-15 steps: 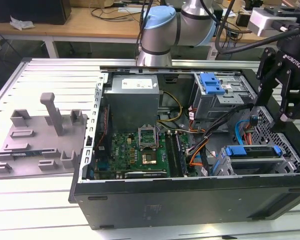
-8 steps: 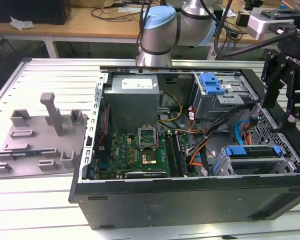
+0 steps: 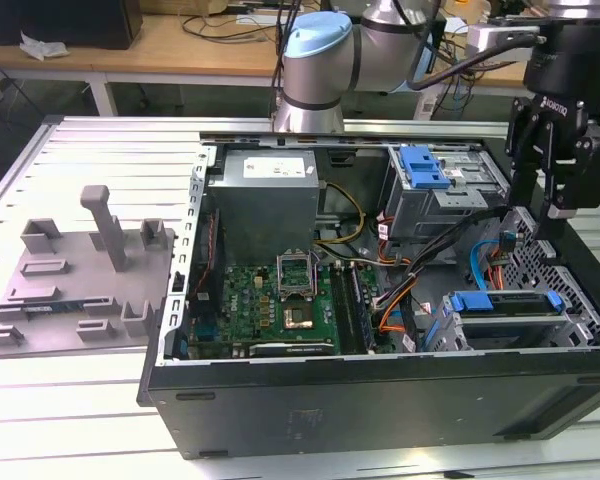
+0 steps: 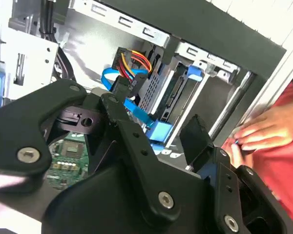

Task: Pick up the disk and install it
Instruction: 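Insert the first disk wire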

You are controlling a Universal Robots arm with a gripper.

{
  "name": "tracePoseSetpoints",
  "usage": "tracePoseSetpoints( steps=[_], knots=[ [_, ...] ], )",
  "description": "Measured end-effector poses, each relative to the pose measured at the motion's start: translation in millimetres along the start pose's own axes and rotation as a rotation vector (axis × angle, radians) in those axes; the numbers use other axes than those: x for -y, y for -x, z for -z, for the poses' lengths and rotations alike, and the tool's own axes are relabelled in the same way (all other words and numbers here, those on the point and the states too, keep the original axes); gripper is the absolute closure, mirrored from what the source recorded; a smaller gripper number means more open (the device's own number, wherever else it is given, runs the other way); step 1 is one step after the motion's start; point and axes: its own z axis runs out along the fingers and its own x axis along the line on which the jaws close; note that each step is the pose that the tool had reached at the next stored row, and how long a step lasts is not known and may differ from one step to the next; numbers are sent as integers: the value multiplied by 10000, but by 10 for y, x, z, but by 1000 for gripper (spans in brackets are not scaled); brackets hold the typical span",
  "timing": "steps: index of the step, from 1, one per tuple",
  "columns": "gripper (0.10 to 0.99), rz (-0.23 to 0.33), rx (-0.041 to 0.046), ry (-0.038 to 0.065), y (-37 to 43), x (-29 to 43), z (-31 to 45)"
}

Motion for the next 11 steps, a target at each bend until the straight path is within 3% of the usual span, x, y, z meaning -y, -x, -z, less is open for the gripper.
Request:
tracePoseSetpoints(
  steps=[1, 2, 4, 5, 7, 8, 11],
  knots=[
    [388, -72, -9, 18, 7, 5, -6],
    [388, -67, -107, 34, 40, 18, -9],
    [388, -27, -409, 65, 98, 28, -2],
    [388, 14, -667, 119, 133, 30, 5],
    [388, 77, -1037, 216, 187, 30, 17],
    [388, 92, -1097, 247, 222, 29, 17],
    [388, 102, -1118, 273, 298, 62, -33]
  ],
)
